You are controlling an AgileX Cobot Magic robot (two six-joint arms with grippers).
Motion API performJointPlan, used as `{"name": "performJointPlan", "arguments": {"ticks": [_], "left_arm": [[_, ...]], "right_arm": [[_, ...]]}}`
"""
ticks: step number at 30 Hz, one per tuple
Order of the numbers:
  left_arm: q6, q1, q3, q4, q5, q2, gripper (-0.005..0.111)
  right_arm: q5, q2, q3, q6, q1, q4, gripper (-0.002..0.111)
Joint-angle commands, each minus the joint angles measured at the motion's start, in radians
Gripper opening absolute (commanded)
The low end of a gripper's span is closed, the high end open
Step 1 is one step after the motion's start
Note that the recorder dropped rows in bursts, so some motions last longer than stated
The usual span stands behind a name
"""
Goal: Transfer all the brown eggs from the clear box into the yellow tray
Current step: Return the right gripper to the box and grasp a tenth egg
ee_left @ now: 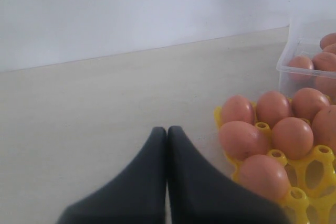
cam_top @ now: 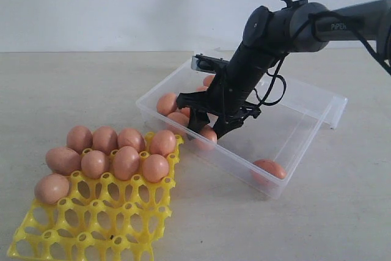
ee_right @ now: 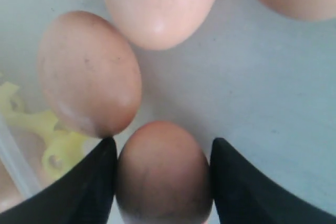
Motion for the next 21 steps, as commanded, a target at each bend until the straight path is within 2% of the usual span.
{"name": "performJointPlan", "arguments": {"ticks": [1, 2, 9, 21], "left_arm": [[0.005, -0.009, 0.003, 0.001, -0.008, -0.002, -0.004], [0.005, -0.009, 0.003, 0.001, -0.008, -0.002, -0.004], [0.005, -0.009, 0.003, 0.001, -0.008, -0.002, -0.004], [0.005, -0.009, 0.003, 0.001, -0.008, -0.002, -0.004]], "right_arm": [[-0.027, 0.028, 0.006, 0.008, -0.001, -0.022, 0.014], [-0.036, 0.028, 0.006, 0.008, -0.001, -0.022, 0.001], [-0.131, 0.028, 0.006, 0.090, -0.001, -0.027, 0.000], [-0.107, 0.006, 0.006, 0.152, -0.001, -0.090, 0.000]]}}
